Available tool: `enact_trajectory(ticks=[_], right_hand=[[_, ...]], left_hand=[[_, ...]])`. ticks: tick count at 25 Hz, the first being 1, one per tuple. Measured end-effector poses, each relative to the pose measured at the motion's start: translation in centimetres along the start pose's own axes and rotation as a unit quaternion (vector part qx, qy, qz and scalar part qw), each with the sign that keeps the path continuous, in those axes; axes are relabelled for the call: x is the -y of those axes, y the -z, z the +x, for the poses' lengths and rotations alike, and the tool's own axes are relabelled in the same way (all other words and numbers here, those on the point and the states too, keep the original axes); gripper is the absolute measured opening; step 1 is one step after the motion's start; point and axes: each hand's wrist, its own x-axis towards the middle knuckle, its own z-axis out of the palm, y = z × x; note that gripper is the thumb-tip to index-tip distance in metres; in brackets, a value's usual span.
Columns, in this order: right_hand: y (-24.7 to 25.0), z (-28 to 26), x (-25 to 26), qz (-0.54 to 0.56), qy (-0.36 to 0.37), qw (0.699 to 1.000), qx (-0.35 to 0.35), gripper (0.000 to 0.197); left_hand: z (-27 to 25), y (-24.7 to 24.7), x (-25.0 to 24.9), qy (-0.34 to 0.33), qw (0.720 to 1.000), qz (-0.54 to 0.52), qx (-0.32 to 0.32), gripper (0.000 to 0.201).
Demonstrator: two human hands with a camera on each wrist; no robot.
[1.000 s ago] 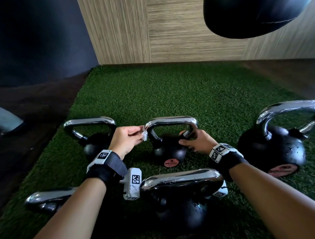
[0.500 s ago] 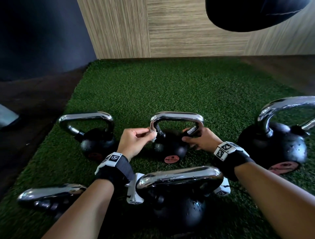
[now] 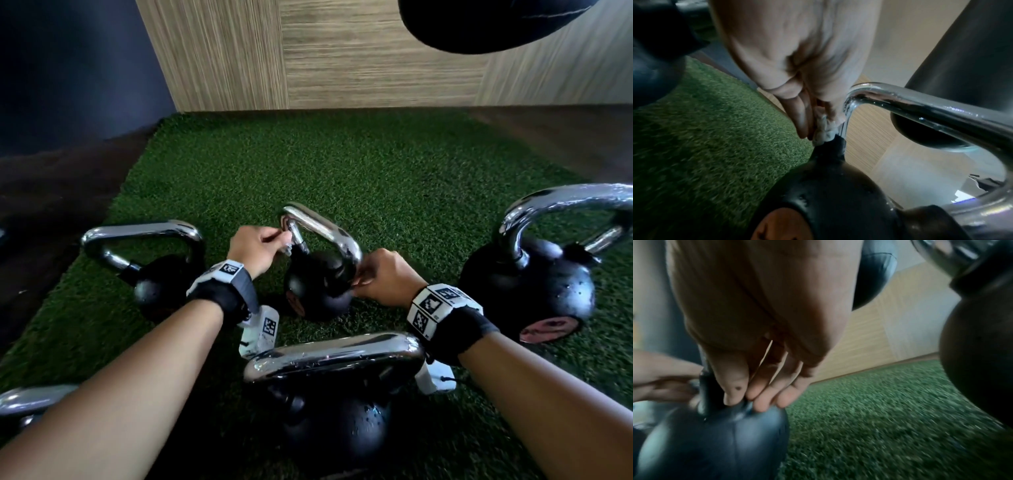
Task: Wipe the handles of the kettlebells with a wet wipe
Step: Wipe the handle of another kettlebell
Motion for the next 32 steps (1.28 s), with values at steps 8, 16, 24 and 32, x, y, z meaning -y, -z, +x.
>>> enact_trajectory(ticks=[8, 16, 24, 32], right_hand=[[-0.8, -0.5, 1.9, 0.039, 0.030, 0.997, 0.060, 0.023], [-2.0, 1.7, -0.1, 0.078, -0.020, 0.996, 0.042, 0.053], [-2.8, 1.4, -0.8, 0.152, -0.031, 0.988, 0.012, 0.057], [-2.8, 1.3, -1.1, 0.142, -0.035, 0.989, 0.021, 0.055]], left_hand=[[2.3, -1.8, -4.8, -0.049, 0.992, 0.082, 0.077, 0.028], [2.4, -1.6, -4.5, -0.080, 0.994, 0.059, 0.051, 0.029], [2.7, -1.5, -5.5, -0.069, 0.993, -0.093, 0.030, 0.022], [2.0, 1.5, -5.2, -0.021, 0.919, -0.361, 0.159, 0.020]])
